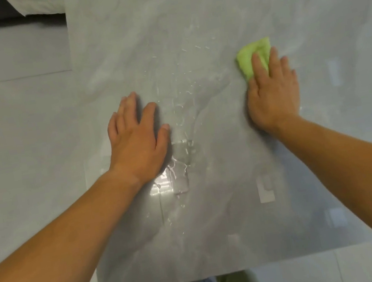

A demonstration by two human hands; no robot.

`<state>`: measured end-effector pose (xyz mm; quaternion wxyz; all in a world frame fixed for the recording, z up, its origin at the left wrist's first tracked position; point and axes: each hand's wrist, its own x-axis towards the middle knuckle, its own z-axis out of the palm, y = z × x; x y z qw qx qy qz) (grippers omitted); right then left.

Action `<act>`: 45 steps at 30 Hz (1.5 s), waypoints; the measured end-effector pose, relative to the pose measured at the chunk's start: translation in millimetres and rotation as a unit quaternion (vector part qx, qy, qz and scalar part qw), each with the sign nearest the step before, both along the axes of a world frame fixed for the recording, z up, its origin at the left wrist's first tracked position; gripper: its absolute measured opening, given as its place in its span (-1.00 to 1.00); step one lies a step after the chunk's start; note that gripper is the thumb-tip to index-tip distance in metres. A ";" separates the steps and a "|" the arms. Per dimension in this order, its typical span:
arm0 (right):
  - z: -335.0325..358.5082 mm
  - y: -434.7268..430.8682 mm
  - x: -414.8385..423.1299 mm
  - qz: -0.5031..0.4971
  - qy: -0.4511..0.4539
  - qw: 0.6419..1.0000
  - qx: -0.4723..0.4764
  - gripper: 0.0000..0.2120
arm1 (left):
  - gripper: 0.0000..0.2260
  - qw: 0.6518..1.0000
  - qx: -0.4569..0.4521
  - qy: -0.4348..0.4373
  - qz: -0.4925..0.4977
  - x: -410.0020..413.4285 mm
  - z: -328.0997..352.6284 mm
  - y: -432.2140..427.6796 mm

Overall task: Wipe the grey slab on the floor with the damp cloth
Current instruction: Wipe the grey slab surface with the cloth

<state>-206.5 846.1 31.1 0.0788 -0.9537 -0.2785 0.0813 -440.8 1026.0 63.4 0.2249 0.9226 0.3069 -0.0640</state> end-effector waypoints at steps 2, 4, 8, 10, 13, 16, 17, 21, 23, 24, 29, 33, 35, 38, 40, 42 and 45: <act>1.3 -23.0 -15.9 0.141 -0.005 0.990 0.001 -0.47 | -0.47 1.000 0.002 -0.003 0.000 23.0 2.4 4.4; 6.7 -55.8 -11.9 0.228 0.025 0.973 -0.022 -0.47 | -0.46 1.000 -0.001 -0.002 -0.006 44.8 3.4 6.9; 9.4 -42.6 65.8 0.057 0.017 0.998 -0.030 -0.45 | -0.43 1.000 0.004 0.009 -0.022 87.2 2.0 12.6; 10.1 -8.3 97.7 -0.024 0.030 0.999 -0.015 -0.43 | -0.45 0.999 0.009 0.025 -0.036 110.4 -3.7 17.5; 5.3 20.0 84.6 0.068 0.022 0.997 0.008 -0.45 | -0.46 0.998 0.019 0.055 -0.036 131.7 -10.8 21.7; 3.7 5.0 54.5 0.287 0.025 0.958 0.003 -0.48 | -0.48 0.998 0.037 0.052 -0.030 133.9 -9.6 25.0; 3.1 2.6 61.5 0.323 0.030 0.946 0.002 -0.49 | -0.50 0.998 0.036 0.048 -0.031 133.2 -6.8 27.5; 0.9 48.1 112.0 0.190 0.028 0.981 0.007 -0.48 | -0.58 0.999 0.030 0.030 -0.028 136.5 2.5 49.2; 2.1 75.9 107.3 0.102 0.039 0.994 0.023 -0.46 | -0.56 0.999 0.038 0.031 -0.019 140.2 2.4 64.5; 2.5 81.7 94.5 0.096 0.039 0.994 0.031 -0.45 | -0.54 0.998 0.043 0.034 -0.013 142.4 1.4 71.7; 10.0 26.0 -0.9 0.360 0.037 0.932 0.016 -0.37 | -0.45 0.996 0.054 0.072 0.009 156.7 -3.0 97.3; 1.6 20.8 43.9 0.366 0.020 0.930 0.025 -0.41 | -0.43 0.994 0.055 0.099 0.004 164.3 -8.8 108.3; -0.9 45.4 82.9 0.236 0.014 0.971 0.041 -0.44 | -0.42 0.994 0.052 0.096 0.003 167.1 -11.6 112.8; -1.5 84.2 99.3 0.091 0.021 0.995 0.041 -0.44 | -0.41 0.994 0.050 0.098 0.002 170.5 -16.7 117.3; 0.5 85.2 77.6 0.106 0.024 0.993 0.042 -0.43 | -0.39 0.993 0.048 0.104 0.003 171.5 -18.7 117.6; 1.9 61.5 51.5 0.230 0.025 0.972 0.035 -0.42 | -0.37 0.993 0.048 0.107 0.002 172.5 -20.8 118.5; 4.4 31.1 61.8 0.395 0.032 0.918 0.018 -0.44 | -0.35 0.993 0.044 0.109 -0.006 171.5 -20.7 119.4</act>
